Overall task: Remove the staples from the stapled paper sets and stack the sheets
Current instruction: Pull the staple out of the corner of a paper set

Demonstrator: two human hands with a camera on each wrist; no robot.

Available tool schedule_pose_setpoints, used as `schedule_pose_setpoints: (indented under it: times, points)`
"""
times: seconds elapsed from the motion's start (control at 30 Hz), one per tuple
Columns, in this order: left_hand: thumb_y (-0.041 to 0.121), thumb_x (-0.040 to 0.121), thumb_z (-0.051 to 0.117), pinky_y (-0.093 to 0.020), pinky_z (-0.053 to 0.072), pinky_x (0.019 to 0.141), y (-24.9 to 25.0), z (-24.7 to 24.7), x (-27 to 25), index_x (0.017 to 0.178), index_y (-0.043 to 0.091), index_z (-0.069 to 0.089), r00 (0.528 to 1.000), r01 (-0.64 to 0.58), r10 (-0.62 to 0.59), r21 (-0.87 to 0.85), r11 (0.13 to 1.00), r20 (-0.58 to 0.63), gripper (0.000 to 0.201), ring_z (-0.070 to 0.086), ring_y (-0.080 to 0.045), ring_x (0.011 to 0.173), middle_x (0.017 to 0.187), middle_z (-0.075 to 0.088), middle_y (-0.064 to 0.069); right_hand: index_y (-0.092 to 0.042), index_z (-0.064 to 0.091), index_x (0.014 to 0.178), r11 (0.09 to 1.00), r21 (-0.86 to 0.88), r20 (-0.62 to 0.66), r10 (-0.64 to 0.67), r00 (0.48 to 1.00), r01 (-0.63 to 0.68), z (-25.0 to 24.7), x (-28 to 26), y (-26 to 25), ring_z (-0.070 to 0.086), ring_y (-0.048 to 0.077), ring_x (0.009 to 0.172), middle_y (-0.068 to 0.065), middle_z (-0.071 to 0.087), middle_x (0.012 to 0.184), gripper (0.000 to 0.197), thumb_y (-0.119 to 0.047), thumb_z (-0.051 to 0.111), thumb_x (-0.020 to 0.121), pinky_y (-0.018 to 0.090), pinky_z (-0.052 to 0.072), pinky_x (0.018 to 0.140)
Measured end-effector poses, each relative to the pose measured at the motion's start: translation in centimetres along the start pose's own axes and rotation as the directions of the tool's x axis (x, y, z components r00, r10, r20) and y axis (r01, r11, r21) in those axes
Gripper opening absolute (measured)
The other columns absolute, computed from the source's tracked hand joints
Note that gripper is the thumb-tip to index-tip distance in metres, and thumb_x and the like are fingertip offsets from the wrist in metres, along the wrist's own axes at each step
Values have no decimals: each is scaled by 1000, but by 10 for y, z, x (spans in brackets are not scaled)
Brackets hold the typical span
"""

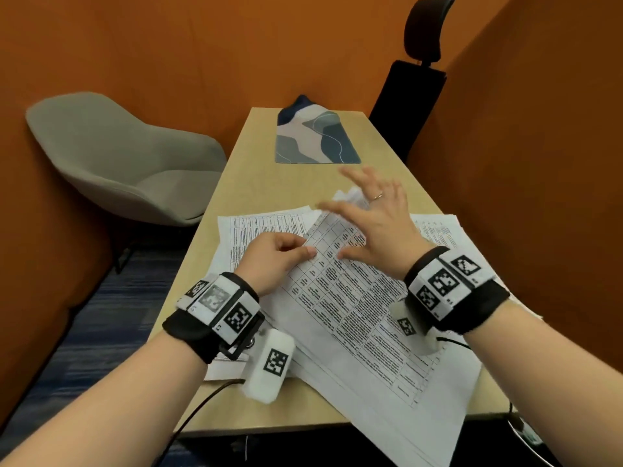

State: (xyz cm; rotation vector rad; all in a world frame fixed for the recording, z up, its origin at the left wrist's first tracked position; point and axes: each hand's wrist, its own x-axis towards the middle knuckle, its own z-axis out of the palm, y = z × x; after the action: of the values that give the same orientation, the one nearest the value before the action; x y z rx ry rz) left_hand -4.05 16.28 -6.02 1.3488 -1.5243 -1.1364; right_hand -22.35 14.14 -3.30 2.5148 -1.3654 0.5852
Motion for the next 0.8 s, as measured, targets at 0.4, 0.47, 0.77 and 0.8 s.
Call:
schedule_pose_setpoints:
  times: [0.4, 0.47, 0.77, 0.8]
  points:
    - [15, 89, 59, -40, 49, 84, -7, -5, -1, 89, 11, 71, 999, 21, -20, -18, 1000, 37, 12, 61, -24, 81, 92, 69, -20, -14, 57, 87, 990, -76, 143, -104, 984, 116, 14, 3, -20, 53, 28, 100, 4, 62, 93, 37, -32, 81, 65, 46, 19, 104]
    - [12, 90, 57, -37, 48, 82, -8, -3, -2, 97, 4, 70, 999, 29, -27, -46, 999, 47, 16, 60, -24, 81, 91, 67, -20, -15, 58, 86, 993, -32, 157, -110, 981, 116, 18, 2, -18, 54, 27, 97, 1, 65, 86, 19, -24, 71, 77, 38, 12, 101]
    - [-1, 86, 59, -23, 52, 68, -18, -12, -5, 107, 6, 65, 995, 78, -73, -81, 994, 65, 23, 62, -17, 72, 84, 67, -8, -14, 60, 62, 969, 176, -129, -152, 980, 173, 23, -14, -14, 63, 23, 69, -4, 65, 66, 8, -11, 65, 67, 40, 28, 95]
    - [-7, 83, 60, -23, 52, 63, -20, -13, -5, 106, 9, 65, 995, 84, -79, -62, 995, 67, 28, 61, -17, 68, 83, 65, -7, -14, 59, 63, 968, 187, -128, -147, 981, 170, 23, -15, -14, 64, 24, 74, -2, 67, 73, 8, -11, 64, 67, 38, 27, 96]
